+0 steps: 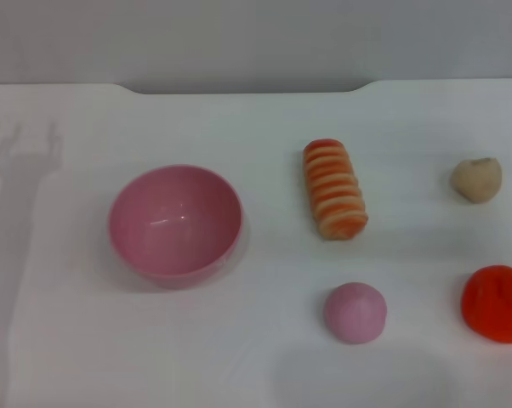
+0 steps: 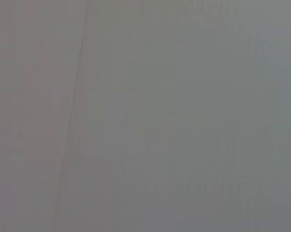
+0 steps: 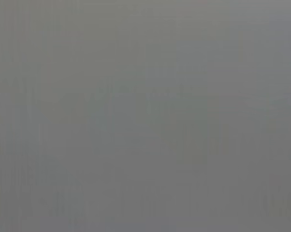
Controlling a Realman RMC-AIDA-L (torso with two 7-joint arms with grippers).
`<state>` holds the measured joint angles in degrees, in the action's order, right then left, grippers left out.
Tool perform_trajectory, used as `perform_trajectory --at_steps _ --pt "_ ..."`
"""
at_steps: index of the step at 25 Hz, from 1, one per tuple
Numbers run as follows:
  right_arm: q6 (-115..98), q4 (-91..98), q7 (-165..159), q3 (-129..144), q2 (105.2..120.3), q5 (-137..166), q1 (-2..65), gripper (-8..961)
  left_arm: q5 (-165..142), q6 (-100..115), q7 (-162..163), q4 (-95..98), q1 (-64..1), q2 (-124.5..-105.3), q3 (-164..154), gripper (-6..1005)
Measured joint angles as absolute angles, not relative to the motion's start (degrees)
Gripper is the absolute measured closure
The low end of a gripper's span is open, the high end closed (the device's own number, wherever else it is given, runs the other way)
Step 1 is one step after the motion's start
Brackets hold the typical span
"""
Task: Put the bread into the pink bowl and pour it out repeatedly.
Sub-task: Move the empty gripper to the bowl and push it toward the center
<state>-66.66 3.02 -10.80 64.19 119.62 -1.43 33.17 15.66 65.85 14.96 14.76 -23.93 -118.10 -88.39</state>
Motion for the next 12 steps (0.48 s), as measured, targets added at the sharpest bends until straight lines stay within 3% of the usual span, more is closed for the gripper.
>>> perform_trajectory --at_steps 12 --pt "-62.51 3.0 -10.87 64.66 119.54 -1.4 33.8 464 15.52 65.27 14.99 15.07 -24.46 -118.02 -88.5 520"
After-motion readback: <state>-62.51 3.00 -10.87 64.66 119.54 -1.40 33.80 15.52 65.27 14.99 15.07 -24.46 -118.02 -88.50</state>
